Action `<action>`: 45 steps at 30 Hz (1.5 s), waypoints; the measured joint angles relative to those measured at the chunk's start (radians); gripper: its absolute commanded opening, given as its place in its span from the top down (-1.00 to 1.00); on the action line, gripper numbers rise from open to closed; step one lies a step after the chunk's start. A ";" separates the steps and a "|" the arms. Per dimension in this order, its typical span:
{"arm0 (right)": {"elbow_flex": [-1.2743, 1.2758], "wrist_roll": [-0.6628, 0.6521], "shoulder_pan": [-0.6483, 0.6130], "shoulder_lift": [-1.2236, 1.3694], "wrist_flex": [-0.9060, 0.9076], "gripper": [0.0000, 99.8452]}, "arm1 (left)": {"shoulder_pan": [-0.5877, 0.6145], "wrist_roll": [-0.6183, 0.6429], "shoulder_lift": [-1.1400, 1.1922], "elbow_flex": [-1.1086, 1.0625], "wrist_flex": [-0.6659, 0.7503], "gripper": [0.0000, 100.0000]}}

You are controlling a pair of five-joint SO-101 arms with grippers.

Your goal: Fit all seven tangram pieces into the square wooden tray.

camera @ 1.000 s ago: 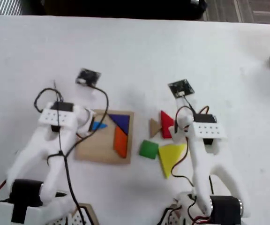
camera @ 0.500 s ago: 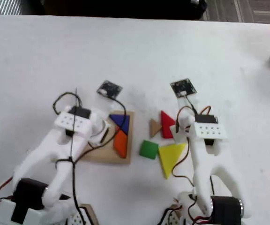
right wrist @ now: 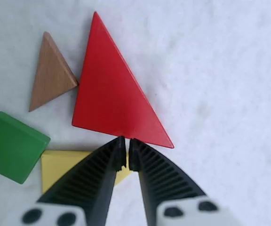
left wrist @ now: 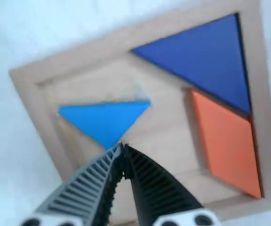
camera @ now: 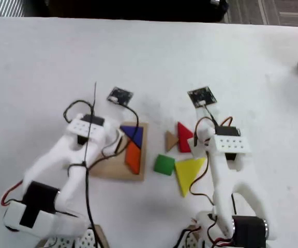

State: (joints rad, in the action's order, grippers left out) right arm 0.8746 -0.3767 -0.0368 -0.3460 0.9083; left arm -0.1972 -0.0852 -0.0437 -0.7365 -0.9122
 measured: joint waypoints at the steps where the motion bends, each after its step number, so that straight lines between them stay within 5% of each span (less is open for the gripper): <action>1: 0.000 0.000 0.000 0.000 0.000 0.97 | 0.000 0.002 0.006 0.006 0.006 0.96; 32: 0.000 0.000 0.000 0.000 0.000 0.97 | -0.002 0.087 0.183 0.215 0.006 0.96; 45: 0.000 -0.008 -0.003 0.000 0.000 0.97 | 0.129 0.086 -0.054 0.084 0.034 0.95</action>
State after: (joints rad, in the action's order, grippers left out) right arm 0.8746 -0.3844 -0.0399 -0.3460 0.9083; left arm -0.0683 0.0008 -0.0974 -0.6521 -0.8784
